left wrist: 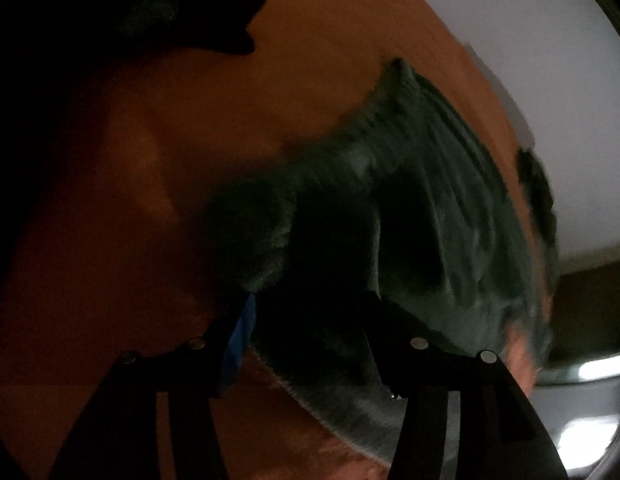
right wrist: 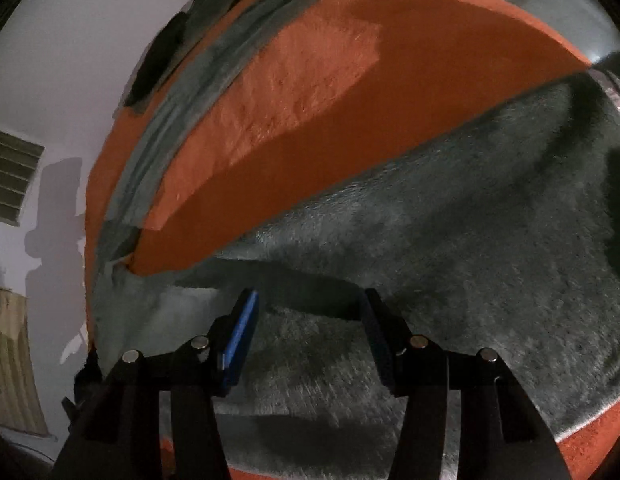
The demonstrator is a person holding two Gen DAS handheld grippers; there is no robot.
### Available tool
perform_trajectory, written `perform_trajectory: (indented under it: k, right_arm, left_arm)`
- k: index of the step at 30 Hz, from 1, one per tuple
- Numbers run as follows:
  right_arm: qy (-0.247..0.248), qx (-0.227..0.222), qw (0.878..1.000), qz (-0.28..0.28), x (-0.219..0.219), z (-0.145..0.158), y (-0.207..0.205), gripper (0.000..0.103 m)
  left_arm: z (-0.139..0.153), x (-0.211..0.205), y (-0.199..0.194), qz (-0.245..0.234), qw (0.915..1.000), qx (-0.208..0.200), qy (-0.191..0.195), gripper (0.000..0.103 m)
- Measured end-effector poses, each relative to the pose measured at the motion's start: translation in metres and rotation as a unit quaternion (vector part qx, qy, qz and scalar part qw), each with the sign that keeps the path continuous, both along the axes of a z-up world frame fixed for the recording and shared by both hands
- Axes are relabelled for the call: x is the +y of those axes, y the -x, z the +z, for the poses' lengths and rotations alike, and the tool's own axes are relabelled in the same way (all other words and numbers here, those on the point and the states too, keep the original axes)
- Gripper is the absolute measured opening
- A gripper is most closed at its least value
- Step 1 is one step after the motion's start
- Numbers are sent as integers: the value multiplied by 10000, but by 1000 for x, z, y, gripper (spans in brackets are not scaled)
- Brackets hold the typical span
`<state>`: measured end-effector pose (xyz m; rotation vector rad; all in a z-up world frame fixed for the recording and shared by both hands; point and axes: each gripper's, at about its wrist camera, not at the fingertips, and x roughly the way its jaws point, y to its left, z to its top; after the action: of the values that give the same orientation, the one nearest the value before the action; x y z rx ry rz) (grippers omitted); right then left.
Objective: Fold clothes
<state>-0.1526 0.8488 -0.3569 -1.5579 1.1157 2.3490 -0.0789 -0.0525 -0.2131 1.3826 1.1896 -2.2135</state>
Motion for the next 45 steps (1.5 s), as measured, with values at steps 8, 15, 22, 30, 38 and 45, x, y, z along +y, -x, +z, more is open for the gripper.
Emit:
perform_trajectory:
  k: [8, 15, 22, 30, 38, 45]
  right_arm:
    - [-450, -80, 9976, 525, -27, -12, 30, 67]
    - [-818, -1, 9928, 877, -40, -22, 35, 77]
    - [-972, 81, 9900, 1015, -42, -19, 27, 80]
    - [-1189, 116, 9866, 1116, -51, -16, 23, 94]
    - [-1356, 107, 9835, 1195, -57, -14, 22, 95]
    - [-1503, 106, 9808, 1237, -62, -12, 20, 100]
  left_arm:
    - [-8, -15, -28, 462, 9987, -217, -87, 57]
    - [-25, 4, -14, 413, 9983, -184, -367, 59]
    - [-12, 10, -15, 767, 9968, -78, 210, 35]
    - [-8, 16, -10, 651, 9963, -214, 521, 8]
    - [-12, 3, -32, 653, 9961, -252, 537, 8]
    - [18, 10, -34, 756, 9931, -52, 891, 16]
